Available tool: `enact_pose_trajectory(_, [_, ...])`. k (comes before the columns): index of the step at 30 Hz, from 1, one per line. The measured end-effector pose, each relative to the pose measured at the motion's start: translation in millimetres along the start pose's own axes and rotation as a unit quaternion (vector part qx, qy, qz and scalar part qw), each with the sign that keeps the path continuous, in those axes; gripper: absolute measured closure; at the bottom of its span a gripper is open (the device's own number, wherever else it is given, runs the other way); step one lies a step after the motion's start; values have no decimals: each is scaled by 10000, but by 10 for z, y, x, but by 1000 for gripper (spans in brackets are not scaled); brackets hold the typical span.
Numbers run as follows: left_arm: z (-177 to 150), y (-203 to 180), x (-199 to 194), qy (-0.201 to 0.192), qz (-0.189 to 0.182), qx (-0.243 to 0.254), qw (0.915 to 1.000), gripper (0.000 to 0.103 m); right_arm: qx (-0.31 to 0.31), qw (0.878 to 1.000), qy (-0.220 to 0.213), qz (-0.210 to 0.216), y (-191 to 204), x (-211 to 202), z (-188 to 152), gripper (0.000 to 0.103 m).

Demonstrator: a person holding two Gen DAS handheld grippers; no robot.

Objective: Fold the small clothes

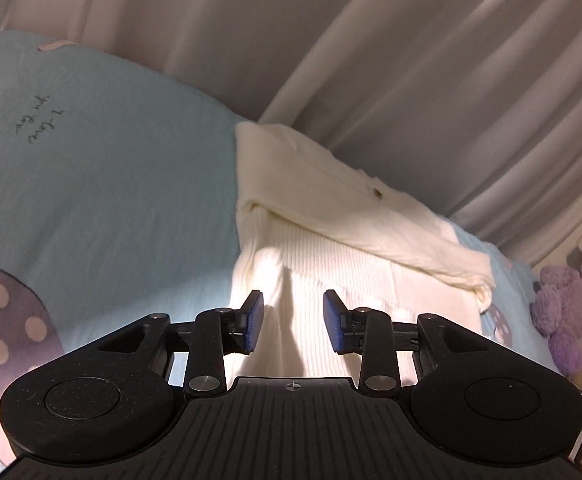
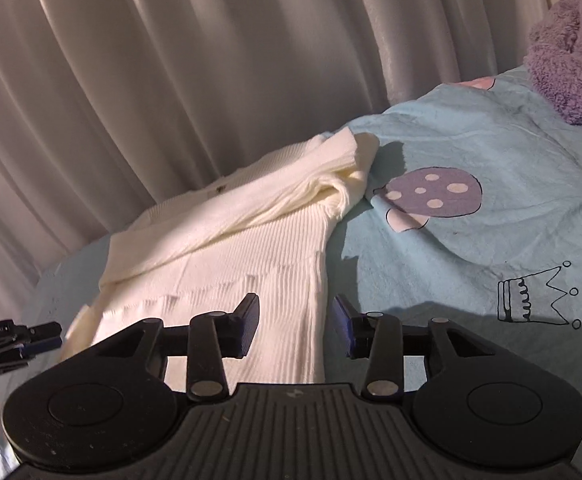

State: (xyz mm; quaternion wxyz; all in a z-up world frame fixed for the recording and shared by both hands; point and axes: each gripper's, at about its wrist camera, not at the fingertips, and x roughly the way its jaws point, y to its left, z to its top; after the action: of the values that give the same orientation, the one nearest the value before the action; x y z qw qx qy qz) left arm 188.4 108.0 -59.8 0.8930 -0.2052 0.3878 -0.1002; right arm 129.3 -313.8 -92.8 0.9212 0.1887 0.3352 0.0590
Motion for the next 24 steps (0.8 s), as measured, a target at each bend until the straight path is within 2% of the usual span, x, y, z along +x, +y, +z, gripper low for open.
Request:
enact_pose_trajectory(4, [-24,-35,191,247,417,464,9977,63,-48,9999,127,-73,19,198,27,63])
enact_pose_trajectory(7, [-8,-37,267,259,477,587,9968,63,-49,9996,201,-200,37,312,64,66])
enact_pose_trajectory(11, [45,13,333,283,725,533,9955,63,-213,9993,173,-261,100,364,81,85])
enact_pose_trajectory(12, [57,25,352,299,728,493,9957,63,-335,9988,123,-333,132,363,80,93])
enact_pose_trajectory(13, [67,31,375,327,684,462,9961,64,-449,9982,79,-378,163,357,83,94])
enact_pose_trajectory(15, [70,17,399,325,619,492,9963,68,-547,9978,-65,-363,206,308,80,97])
enact_pose_trajectory(16, [67,-6,398,270,592,537,9964,83,-592,9975,-129,-354,226,281,87,97])
enact_pose_trajectory(17, [64,-34,392,199,590,598,9963,91,-614,9974,-186,-328,244,250,88,97])
enact_pose_trajectory(24, [69,-133,264,-147,509,743,9958,93,-539,9976,-422,-111,321,71,196,97])
